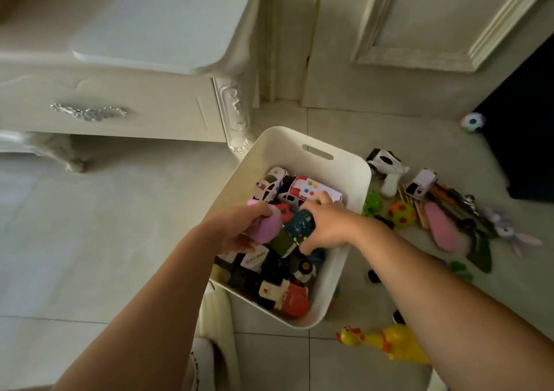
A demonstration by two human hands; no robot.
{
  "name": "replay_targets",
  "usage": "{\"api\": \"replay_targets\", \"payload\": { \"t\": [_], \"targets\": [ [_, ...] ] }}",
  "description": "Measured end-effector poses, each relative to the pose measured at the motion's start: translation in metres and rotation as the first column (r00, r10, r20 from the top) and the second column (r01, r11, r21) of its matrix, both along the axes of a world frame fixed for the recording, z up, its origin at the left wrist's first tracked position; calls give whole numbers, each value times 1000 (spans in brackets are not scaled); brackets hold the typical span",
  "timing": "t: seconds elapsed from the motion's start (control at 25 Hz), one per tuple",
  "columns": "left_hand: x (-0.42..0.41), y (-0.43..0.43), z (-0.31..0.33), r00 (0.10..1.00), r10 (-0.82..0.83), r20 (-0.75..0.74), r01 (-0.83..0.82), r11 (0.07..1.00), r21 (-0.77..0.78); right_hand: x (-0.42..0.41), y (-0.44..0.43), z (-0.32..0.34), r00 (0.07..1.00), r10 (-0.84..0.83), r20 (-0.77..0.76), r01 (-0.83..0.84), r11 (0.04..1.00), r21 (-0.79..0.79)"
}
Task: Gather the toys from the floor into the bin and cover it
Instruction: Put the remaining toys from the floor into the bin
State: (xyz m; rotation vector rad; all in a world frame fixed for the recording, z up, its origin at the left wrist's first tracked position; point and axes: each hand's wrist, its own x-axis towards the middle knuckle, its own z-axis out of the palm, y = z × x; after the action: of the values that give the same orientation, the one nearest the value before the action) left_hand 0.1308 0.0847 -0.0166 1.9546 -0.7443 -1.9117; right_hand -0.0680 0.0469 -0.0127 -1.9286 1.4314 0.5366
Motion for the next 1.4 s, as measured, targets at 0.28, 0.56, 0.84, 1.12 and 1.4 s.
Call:
{"api": "replay_targets", "payload": {
  "t": [0.28, 0.56, 0.84, 1.12, 1.4],
  "targets": [
    [3, -7, -11, 1000, 9, -18, -9, 1000, 6, 15, 6, -56, 847, 326, -419, -252, 942, 223],
    [-16, -10, -17, 997, 66, -42, -67, 997, -41, 8, 3, -54, 955, 176, -239, -162, 984, 80],
    [-61, -45, -14, 910, 321, -261, -345, 937, -52, -35, -14, -7, 762, -405, 506, 591, 755, -286],
    [-81, -63, -50, 889, -172, 424, 262, 951, -165, -57, -18, -14, 534, -456, 712, 778, 594, -203],
    [-89, -50, -83, 409, -332, 850, 735, 671, -92, -92, -14, -18, 450, -485, 750, 860, 462, -217]
  ]
}}
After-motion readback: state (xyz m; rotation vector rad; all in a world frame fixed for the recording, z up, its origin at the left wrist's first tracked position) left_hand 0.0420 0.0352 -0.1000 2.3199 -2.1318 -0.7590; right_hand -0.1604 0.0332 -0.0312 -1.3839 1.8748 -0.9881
